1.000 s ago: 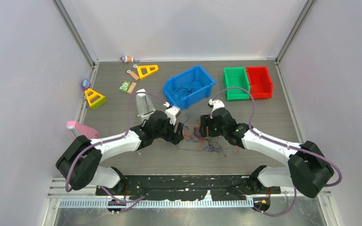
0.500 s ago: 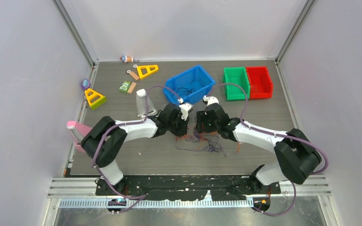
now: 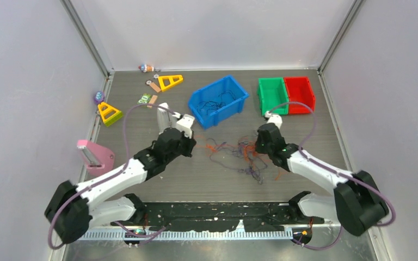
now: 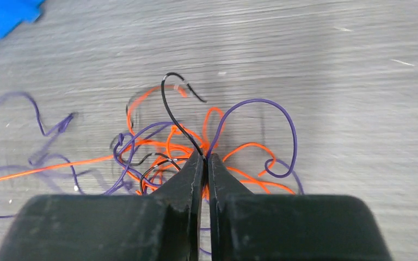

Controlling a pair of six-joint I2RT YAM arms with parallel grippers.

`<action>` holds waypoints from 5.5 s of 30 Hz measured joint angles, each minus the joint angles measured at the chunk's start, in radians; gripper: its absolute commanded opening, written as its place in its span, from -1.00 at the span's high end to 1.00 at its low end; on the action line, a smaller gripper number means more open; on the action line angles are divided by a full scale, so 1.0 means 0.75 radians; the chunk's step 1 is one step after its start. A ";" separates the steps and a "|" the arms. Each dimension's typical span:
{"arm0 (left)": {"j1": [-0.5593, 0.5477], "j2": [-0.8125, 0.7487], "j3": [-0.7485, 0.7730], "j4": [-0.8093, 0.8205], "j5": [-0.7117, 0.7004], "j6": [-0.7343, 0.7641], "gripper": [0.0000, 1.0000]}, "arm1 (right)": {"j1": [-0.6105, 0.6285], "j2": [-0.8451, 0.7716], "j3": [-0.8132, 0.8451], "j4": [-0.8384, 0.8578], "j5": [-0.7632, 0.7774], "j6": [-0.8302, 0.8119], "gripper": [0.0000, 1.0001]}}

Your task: Untangle the cables

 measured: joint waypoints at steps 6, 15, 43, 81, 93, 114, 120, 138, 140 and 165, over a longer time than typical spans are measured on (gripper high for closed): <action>0.012 -0.369 -0.070 -0.098 -0.333 -0.085 1.00 | -0.147 -0.319 -0.107 -0.102 0.133 0.039 0.89; 0.092 -0.790 -0.063 -0.326 -0.781 -0.213 1.00 | -0.185 -0.555 -0.149 -0.254 0.326 0.144 0.44; 0.108 -0.661 0.389 -0.424 0.010 -0.002 1.00 | 0.358 -0.247 0.100 0.336 -0.795 -0.499 -0.51; 0.122 -0.694 0.579 -0.799 -0.607 0.009 1.00 | 0.485 0.028 0.029 0.799 -0.683 -0.404 0.89; 0.134 -0.817 0.540 -0.783 -1.146 0.049 1.00 | 0.338 -0.383 -0.181 0.226 0.141 -0.067 0.89; 0.142 -0.725 0.487 -0.590 -0.177 0.139 1.00 | 0.192 -0.581 -0.093 0.012 -0.364 -0.304 -0.91; 0.142 -0.638 0.492 -0.588 0.102 0.132 1.00 | 0.192 -0.630 -0.030 0.074 -0.593 -0.367 -0.93; 0.127 -0.417 0.502 -0.555 0.553 0.033 1.00 | 0.340 -0.291 0.275 0.482 -1.006 -0.380 -0.73; 0.121 -0.412 0.502 -0.541 0.573 0.022 1.00 | 0.367 -0.235 0.308 0.499 -1.007 -0.390 -0.64; 0.112 -0.465 0.491 -0.454 0.532 -0.065 -0.99 | 0.441 -0.070 0.391 0.499 -0.804 -0.384 0.89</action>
